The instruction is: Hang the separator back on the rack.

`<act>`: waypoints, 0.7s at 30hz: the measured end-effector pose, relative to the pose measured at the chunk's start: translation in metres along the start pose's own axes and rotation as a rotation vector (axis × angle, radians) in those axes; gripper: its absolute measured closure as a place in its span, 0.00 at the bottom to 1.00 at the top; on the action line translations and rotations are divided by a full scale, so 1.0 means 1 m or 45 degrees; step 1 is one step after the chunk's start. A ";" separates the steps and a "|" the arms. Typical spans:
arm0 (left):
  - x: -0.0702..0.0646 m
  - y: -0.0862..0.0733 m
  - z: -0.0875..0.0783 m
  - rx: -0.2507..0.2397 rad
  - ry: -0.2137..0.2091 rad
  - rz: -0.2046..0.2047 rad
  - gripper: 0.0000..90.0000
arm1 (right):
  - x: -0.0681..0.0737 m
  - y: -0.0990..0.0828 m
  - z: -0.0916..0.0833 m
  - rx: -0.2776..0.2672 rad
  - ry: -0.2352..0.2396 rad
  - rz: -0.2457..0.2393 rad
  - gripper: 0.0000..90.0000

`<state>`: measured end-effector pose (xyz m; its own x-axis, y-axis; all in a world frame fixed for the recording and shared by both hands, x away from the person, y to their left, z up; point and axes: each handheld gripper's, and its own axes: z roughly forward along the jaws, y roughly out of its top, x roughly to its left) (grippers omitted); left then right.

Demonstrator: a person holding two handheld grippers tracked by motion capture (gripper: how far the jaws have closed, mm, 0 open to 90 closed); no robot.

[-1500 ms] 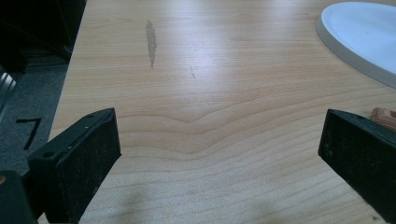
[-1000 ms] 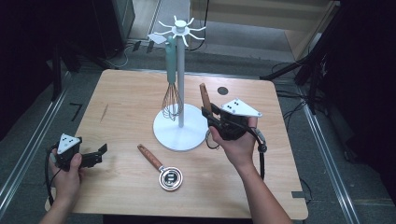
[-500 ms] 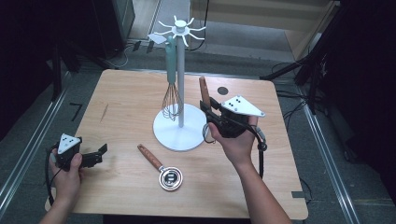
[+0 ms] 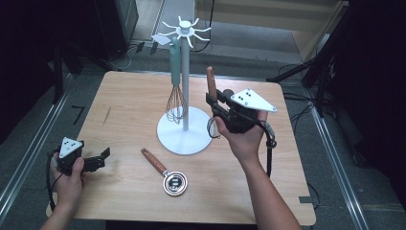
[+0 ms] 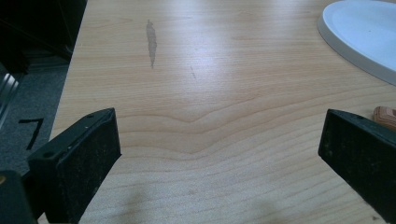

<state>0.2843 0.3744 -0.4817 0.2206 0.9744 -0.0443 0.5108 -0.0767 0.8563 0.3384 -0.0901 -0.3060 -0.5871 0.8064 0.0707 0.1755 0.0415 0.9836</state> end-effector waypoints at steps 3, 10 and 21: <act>0.000 0.000 0.000 -0.001 -0.001 0.000 0.00 | -0.001 0.006 0.001 -0.018 -0.003 -0.005 0.78; 0.000 0.000 0.000 0.000 0.000 0.000 0.00 | 0.000 0.020 0.003 -0.078 0.002 -0.004 0.78; 0.000 0.000 0.000 0.000 -0.001 0.001 0.00 | 0.000 0.037 0.004 -0.152 -0.001 -0.006 0.78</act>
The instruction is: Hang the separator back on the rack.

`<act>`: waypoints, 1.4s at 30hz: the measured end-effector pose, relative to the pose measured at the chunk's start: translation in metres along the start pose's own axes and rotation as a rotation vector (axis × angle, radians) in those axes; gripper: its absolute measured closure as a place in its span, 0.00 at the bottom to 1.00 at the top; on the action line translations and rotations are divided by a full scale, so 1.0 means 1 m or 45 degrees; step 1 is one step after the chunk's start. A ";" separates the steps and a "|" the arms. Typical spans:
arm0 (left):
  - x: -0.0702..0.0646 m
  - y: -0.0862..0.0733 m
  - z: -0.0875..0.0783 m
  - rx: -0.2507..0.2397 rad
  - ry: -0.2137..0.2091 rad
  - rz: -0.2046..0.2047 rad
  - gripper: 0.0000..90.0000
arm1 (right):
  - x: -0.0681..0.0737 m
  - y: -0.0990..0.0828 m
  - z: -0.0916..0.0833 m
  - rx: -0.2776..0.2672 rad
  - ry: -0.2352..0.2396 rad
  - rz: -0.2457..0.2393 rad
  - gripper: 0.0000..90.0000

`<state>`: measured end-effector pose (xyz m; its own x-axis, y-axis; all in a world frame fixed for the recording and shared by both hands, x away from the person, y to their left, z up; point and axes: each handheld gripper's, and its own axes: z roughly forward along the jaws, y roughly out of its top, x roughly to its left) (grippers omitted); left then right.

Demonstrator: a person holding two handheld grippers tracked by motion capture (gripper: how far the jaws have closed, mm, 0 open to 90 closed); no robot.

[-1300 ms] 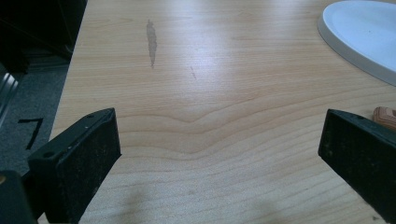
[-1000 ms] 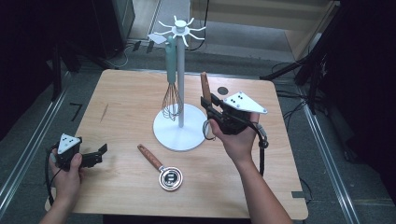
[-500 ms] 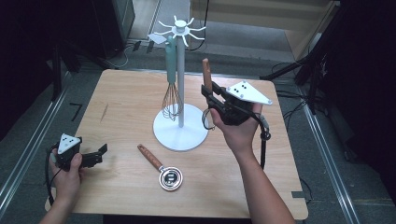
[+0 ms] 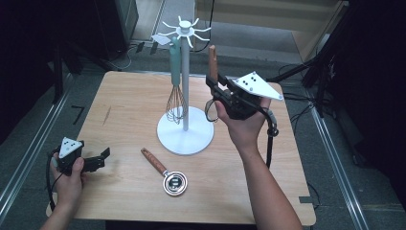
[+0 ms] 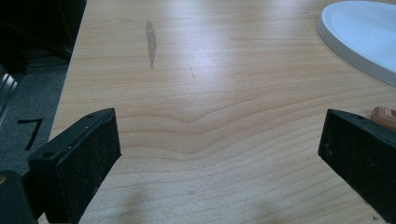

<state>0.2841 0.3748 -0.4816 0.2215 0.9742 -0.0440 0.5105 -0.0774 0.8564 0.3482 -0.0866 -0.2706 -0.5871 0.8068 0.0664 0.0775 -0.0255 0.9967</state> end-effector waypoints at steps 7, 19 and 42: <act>0.000 0.000 0.000 0.000 -0.001 0.002 0.00 | 0.001 0.009 0.000 -0.034 -0.005 -0.001 0.78; 0.000 0.000 0.000 -0.001 -0.001 0.002 0.00 | 0.005 0.018 0.003 -0.053 0.002 -0.020 0.78; 0.000 0.000 0.000 -0.002 0.000 0.000 0.00 | 0.009 0.016 0.012 -0.017 0.035 -0.028 0.78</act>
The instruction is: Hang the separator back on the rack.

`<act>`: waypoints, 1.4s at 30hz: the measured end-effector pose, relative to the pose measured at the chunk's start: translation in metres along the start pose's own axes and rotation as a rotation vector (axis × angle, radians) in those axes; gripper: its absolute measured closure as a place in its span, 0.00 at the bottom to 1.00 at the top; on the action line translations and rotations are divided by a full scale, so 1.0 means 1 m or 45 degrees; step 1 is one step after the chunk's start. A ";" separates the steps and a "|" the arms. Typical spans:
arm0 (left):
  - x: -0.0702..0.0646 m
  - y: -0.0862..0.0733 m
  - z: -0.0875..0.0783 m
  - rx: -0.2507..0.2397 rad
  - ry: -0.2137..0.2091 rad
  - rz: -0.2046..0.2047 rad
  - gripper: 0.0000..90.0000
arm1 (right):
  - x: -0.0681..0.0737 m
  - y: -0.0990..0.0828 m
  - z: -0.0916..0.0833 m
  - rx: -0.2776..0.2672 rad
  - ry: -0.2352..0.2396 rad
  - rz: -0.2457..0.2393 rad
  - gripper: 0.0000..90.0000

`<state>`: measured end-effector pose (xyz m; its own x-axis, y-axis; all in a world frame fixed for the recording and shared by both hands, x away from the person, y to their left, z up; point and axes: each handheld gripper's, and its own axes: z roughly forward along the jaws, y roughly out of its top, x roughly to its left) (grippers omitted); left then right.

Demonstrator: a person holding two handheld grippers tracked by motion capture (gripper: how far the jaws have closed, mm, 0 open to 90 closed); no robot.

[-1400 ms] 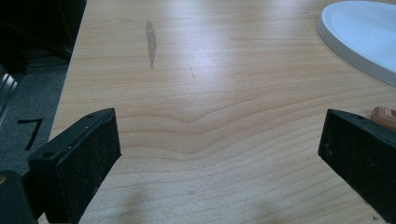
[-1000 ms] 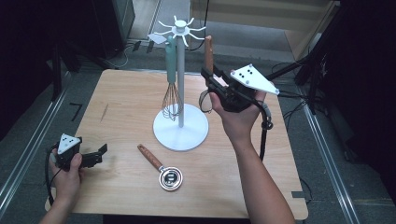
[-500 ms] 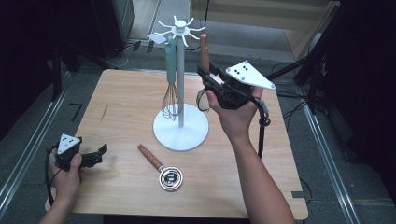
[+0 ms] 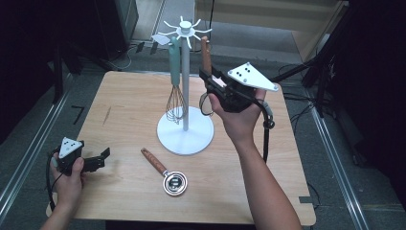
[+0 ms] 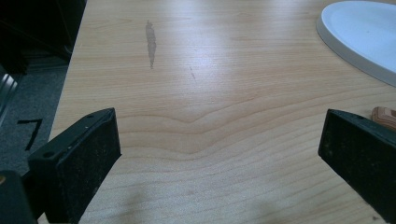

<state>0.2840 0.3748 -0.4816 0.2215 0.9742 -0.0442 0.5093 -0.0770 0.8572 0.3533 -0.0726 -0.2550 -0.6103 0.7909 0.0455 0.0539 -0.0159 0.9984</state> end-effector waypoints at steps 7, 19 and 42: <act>0.000 0.000 0.000 -0.002 0.000 -0.002 0.00 | 0.003 -0.001 0.000 -0.011 0.002 -0.010 0.78; 0.000 0.000 0.000 0.002 0.000 0.002 0.00 | 0.003 0.000 -0.002 -0.008 0.013 0.004 0.71; 0.000 0.000 0.000 0.002 0.001 0.004 0.00 | -0.005 0.026 0.006 -0.075 -0.035 -0.030 1.00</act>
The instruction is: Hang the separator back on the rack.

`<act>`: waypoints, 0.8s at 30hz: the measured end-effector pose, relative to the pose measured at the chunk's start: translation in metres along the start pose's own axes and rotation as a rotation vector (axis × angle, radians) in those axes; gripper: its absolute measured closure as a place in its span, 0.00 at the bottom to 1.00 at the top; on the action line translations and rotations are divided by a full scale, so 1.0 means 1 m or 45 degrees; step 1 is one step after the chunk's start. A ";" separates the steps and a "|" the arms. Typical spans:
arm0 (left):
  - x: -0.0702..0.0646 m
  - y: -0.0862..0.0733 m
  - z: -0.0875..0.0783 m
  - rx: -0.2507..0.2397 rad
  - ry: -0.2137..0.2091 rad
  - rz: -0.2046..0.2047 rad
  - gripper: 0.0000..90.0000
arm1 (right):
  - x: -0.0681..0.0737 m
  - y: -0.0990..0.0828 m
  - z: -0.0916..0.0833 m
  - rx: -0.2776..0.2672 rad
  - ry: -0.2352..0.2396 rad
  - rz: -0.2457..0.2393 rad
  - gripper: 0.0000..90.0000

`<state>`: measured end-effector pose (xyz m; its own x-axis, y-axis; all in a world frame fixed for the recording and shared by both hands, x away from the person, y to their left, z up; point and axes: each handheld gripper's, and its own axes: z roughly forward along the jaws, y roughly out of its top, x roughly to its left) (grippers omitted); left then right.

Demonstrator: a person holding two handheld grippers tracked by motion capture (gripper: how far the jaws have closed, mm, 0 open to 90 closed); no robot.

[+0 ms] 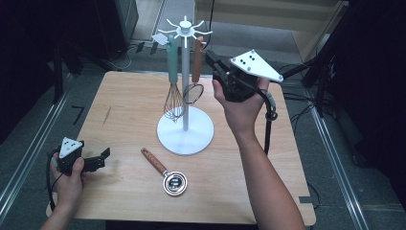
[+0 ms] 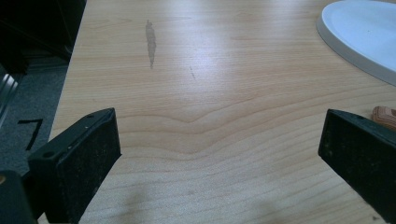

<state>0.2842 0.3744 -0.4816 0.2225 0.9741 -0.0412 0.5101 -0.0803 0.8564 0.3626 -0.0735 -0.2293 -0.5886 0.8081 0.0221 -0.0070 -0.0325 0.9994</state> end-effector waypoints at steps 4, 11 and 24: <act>0.000 0.000 0.000 -0.002 -0.001 -0.003 0.00 | 0.000 0.008 0.006 -0.020 0.013 0.002 1.00; 0.000 0.000 0.000 -0.002 -0.004 -0.002 0.00 | 0.006 0.005 0.010 -0.018 0.060 -0.003 1.00; 0.000 0.000 0.000 -0.001 -0.005 -0.001 0.00 | 0.021 0.000 0.008 -0.036 0.101 -0.011 1.00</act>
<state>0.2841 0.3747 -0.4816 0.2251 0.9733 -0.0440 0.5094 -0.0791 0.8569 0.3570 -0.0517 -0.2289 -0.6506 0.7594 0.0105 -0.0345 -0.0434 0.9985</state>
